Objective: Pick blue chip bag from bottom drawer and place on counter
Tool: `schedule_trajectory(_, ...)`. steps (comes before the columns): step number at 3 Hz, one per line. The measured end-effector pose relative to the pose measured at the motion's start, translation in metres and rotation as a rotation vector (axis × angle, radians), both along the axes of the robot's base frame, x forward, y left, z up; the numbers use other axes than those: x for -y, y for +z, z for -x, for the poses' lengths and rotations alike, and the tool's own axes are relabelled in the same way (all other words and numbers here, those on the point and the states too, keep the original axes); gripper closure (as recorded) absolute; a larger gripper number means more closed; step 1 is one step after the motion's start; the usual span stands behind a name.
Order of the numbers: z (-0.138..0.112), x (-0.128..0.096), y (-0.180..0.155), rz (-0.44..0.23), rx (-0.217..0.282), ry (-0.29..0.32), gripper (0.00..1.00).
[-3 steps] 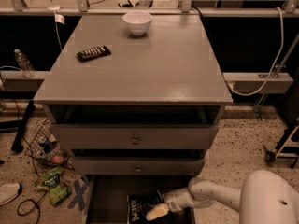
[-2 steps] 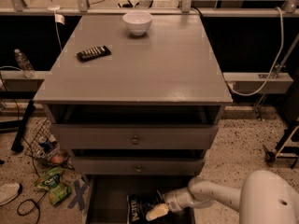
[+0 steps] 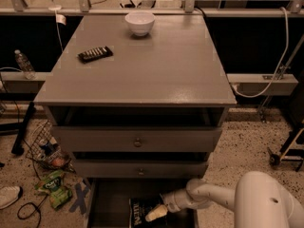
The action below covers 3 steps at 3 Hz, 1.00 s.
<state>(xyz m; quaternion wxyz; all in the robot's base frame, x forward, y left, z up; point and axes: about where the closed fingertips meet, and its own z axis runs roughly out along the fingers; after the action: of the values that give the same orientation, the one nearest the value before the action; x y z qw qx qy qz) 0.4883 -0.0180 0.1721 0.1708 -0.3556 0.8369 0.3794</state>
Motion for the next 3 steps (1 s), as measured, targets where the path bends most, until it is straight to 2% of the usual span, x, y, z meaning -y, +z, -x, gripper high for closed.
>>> schedule_trajectory(2, -0.004, 0.0033, -0.0141, 0.016, 0.017, -0.012, 0.49)
schedule_trajectory(3, -0.0015, 0.0075, -0.0092, -0.005, 0.035, -0.005, 0.72)
